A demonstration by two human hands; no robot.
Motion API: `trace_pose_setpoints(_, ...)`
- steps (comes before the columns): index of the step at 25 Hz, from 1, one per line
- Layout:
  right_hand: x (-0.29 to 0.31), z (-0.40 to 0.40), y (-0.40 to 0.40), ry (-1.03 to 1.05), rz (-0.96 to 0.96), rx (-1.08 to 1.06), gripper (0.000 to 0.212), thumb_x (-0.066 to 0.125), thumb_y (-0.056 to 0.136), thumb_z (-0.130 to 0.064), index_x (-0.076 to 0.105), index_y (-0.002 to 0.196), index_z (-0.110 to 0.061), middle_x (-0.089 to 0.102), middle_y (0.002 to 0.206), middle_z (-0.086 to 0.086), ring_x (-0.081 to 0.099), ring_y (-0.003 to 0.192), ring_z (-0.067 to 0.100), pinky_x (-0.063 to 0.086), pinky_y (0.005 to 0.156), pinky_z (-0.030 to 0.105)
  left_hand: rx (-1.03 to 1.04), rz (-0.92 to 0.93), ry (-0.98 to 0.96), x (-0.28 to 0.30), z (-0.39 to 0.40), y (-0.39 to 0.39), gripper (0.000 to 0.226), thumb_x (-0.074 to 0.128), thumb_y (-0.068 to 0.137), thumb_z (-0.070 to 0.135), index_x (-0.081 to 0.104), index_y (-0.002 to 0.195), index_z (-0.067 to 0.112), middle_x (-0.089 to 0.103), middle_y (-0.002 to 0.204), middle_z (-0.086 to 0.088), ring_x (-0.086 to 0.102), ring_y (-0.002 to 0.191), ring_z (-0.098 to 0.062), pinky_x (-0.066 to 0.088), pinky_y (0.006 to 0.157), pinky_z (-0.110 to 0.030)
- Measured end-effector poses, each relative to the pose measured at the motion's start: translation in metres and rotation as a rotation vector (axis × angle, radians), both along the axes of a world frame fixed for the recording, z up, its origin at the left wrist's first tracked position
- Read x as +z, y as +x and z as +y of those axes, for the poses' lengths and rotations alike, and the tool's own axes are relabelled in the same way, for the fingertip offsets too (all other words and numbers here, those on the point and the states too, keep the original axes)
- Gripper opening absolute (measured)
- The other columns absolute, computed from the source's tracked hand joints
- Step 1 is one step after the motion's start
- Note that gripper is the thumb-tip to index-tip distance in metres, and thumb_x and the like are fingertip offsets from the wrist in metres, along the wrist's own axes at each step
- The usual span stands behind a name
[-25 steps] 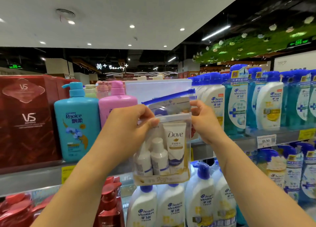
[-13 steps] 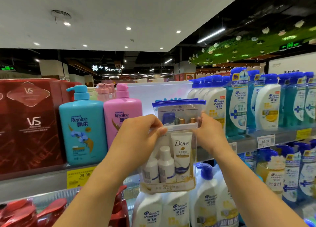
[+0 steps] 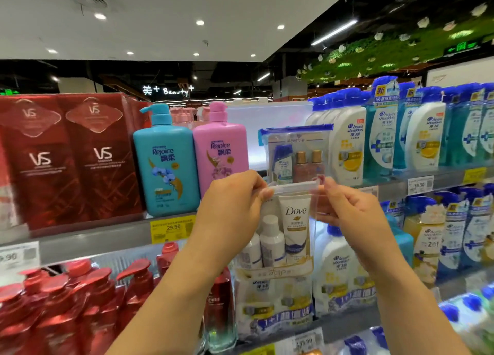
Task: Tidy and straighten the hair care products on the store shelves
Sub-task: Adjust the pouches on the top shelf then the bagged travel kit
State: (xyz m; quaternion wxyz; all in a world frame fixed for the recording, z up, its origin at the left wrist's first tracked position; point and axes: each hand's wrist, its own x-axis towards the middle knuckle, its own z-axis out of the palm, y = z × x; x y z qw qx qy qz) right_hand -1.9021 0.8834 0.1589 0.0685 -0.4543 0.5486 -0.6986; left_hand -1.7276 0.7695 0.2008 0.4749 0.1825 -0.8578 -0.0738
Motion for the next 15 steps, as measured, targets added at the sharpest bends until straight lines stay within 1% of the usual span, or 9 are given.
trace_pose_setpoints(2, -0.015, 0.008, 0.017, 0.083, 0.033, 0.079, 0.030, 0.060, 0.081, -0.059, 0.078, 0.093, -0.039, 0.080, 0.093, -0.006, 0.075, 0.089, 0.011, 0.061, 0.074, 0.026, 0.014, 0.012, -0.005, -0.004, 0.007, 0.008, 0.017, 0.062, 0.093, 0.036, 0.067, 0.088, 0.020, 0.067, 0.081, 0.007, 0.061, 0.076, -0.013, 0.053, 0.068, -0.037)
trace_pose_setpoints(3, -0.022, 0.011, 0.026, 0.134, 0.067, 0.107, 0.029, 0.063, 0.078, -0.058, 0.077, 0.096, -0.039, 0.079, 0.095, -0.006, 0.074, 0.091, 0.012, 0.061, 0.076, 0.028, 0.020, 0.031, -0.008, -0.007, 0.012, 0.014, 0.016, 0.063, 0.093, 0.035, 0.068, 0.088, 0.019, 0.068, 0.081, 0.006, 0.061, 0.076, -0.014, 0.053, 0.068, -0.037)
trace_pose_setpoints(5, -0.036, 0.015, 0.044, 0.178, 0.068, 0.216, 0.031, 0.073, 0.077, -0.047, 0.073, 0.104, -0.032, 0.079, 0.099, -0.005, 0.074, 0.093, 0.013, 0.059, 0.074, 0.025, 0.041, 0.084, -0.023, -0.010, 0.024, 0.026, 0.014, 0.066, 0.092, 0.030, 0.068, 0.087, 0.017, 0.068, 0.081, 0.004, 0.062, 0.075, -0.015, 0.051, 0.067, -0.034)
trace_pose_setpoints(7, -0.045, 0.021, 0.060, 0.187, 0.025, 0.341, 0.040, 0.081, 0.073, -0.032, 0.069, 0.110, -0.024, 0.079, 0.102, -0.003, 0.075, 0.094, 0.015, 0.060, 0.074, 0.025, 0.085, 0.136, -0.033, -0.013, 0.040, 0.039, 0.012, 0.067, 0.091, 0.025, 0.069, 0.087, 0.014, 0.069, 0.081, 0.002, 0.061, 0.075, -0.015, 0.045, 0.067, -0.026)
trace_pose_setpoints(8, -0.048, 0.024, 0.067, 0.183, 0.015, 0.373, 0.043, 0.083, 0.071, -0.029, 0.068, 0.110, -0.021, 0.079, 0.101, -0.002, 0.076, 0.092, 0.016, 0.060, 0.074, 0.026, 0.116, 0.152, -0.038, -0.015, 0.049, 0.045, 0.011, 0.068, 0.090, 0.023, 0.069, 0.087, 0.013, 0.069, 0.081, 0.001, 0.061, 0.075, -0.016, 0.043, 0.067, -0.024)
trace_pose_setpoints(10, -0.053, 0.032, 0.080, 0.166, -0.018, 0.393, 0.043, 0.083, 0.066, -0.028, 0.069, 0.106, -0.019, 0.080, 0.095, -0.001, 0.077, 0.086, 0.017, 0.060, 0.069, 0.025, 0.180, 0.171, -0.049, -0.021, 0.066, 0.059, 0.011, 0.069, 0.089, 0.022, 0.071, 0.089, 0.012, 0.070, 0.083, 0.000, 0.062, 0.077, -0.016, 0.044, 0.069, -0.025)
trace_pose_setpoints(12, -0.061, 0.042, 0.093, 0.156, -0.074, 0.438, 0.040, 0.082, 0.064, -0.025, 0.072, 0.103, -0.019, 0.080, 0.093, 0.000, 0.077, 0.083, 0.017, 0.060, 0.066, 0.024, 0.262, 0.229, -0.036, -0.028, 0.089, 0.077, 0.013, 0.070, 0.089, 0.022, 0.073, 0.096, 0.013, 0.070, 0.091, 0.000, 0.063, 0.083, -0.014, 0.045, 0.074, -0.019)
trace_pose_setpoints(13, -0.065, 0.048, 0.099, 0.155, -0.086, 0.458, 0.037, 0.083, 0.065, -0.025, 0.073, 0.100, -0.022, 0.080, 0.093, 0.000, 0.077, 0.083, 0.017, 0.059, 0.066, 0.023, 0.312, 0.271, -0.027, -0.032, 0.100, 0.088, 0.018, 0.070, 0.088, 0.023, 0.072, 0.104, 0.013, 0.069, 0.098, 0.000, 0.063, 0.087, -0.013, 0.045, 0.077, -0.018)
trace_pose_setpoints(15, -0.074, 0.062, 0.116, 0.153, -0.092, 0.499, 0.032, 0.083, 0.065, -0.032, 0.076, 0.096, -0.029, 0.080, 0.094, -0.001, 0.077, 0.086, 0.016, 0.061, 0.068, 0.026, 0.449, 0.333, 0.023, -0.048, 0.122, 0.111, 0.036, 0.070, 0.086, 0.029, 0.065, 0.119, 0.014, 0.063, 0.112, -0.001, 0.059, 0.090, -0.014, 0.043, 0.079, -0.017)
